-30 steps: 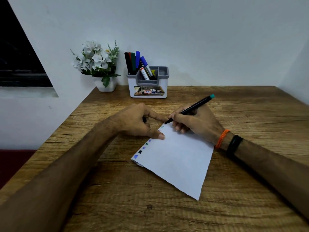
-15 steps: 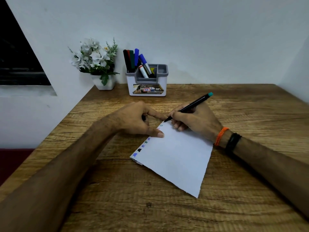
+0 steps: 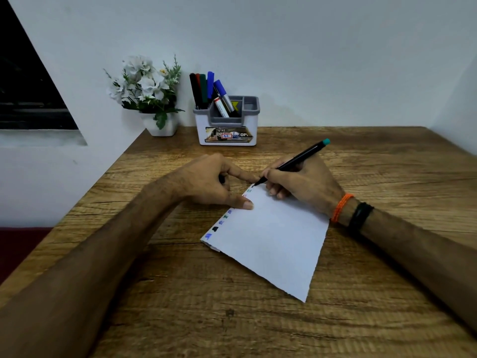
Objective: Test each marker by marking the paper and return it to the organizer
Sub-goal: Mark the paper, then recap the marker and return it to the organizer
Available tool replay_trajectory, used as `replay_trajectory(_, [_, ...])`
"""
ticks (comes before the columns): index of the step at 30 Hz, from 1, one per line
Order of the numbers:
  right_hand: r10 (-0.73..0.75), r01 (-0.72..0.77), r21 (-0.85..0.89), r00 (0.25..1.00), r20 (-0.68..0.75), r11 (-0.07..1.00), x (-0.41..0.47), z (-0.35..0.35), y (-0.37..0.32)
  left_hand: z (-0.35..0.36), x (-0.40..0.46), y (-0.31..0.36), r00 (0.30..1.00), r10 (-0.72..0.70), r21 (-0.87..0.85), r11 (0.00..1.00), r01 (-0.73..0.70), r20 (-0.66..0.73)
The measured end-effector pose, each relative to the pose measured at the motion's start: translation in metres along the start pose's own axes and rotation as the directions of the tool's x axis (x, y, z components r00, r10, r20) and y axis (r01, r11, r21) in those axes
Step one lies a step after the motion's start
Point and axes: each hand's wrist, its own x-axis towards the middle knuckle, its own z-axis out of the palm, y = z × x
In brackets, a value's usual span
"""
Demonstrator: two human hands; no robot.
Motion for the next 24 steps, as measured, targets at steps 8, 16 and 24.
replay_trajectory(8, [-0.031,0.031,-0.023,0.999,0.006,0.999,-0.0005,-0.0003,0.0004,-0.0008,-0.0018,0.0028,1.0,0.015,0.022,1.0,-0.014,-0.019])
replay_trajectory(16, [-0.049,0.049,-0.023,0.999,0.006,0.999,0.0006,0.0,0.0023,0.0002,-0.0006,-0.0011,1.0,0.005,-0.014,1.0,-0.005,-0.007])
replay_trajectory(24, [-0.061,0.061,-0.032,0.998,-0.002,0.998,0.0017,0.0,0.004,0.0002,0.0007,-0.0022,1.0,-0.005,-0.021,1.0,0.005,0.001])
